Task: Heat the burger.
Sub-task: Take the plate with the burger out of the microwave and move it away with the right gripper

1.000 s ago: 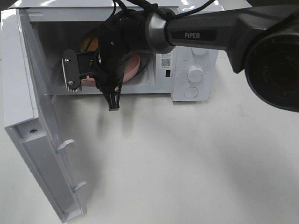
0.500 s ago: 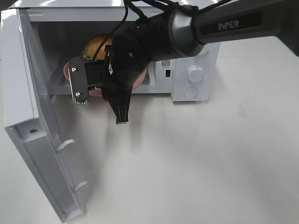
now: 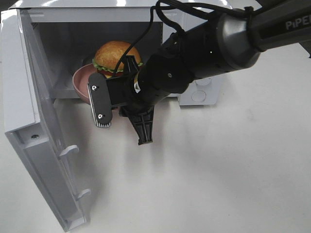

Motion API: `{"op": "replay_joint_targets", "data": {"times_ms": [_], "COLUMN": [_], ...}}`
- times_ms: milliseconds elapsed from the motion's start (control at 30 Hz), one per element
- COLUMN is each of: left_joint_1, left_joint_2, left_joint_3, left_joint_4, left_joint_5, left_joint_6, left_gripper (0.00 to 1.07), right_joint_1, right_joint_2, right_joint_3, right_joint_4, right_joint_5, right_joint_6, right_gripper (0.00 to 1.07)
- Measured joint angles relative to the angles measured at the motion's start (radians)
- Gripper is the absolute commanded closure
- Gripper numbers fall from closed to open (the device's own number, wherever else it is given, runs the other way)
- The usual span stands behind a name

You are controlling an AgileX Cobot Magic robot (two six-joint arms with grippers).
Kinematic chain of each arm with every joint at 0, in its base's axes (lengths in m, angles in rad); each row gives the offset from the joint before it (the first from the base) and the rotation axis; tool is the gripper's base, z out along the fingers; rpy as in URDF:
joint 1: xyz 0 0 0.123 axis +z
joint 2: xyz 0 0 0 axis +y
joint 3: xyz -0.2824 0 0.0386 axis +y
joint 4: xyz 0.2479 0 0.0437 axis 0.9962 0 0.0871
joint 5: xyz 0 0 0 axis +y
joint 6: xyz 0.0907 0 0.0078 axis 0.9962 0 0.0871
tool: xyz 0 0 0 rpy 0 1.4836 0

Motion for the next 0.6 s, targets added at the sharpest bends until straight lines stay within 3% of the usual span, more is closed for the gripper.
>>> {"op": "replay_joint_targets", "data": {"times_ms": [600], "left_joint_1": [0.000], "left_joint_2": [0.000], "left_joint_3": [0.000], "left_joint_4": [0.000], "left_joint_5": [0.000], "left_joint_6": [0.000], "left_gripper": [0.06], "right_joint_1": [0.000], "right_joint_2": [-0.254], "right_joint_3": [0.311], "right_joint_4": [-0.062], "right_joint_5": [-0.121], "right_joint_6": [0.002], "right_gripper": [1.07]}}
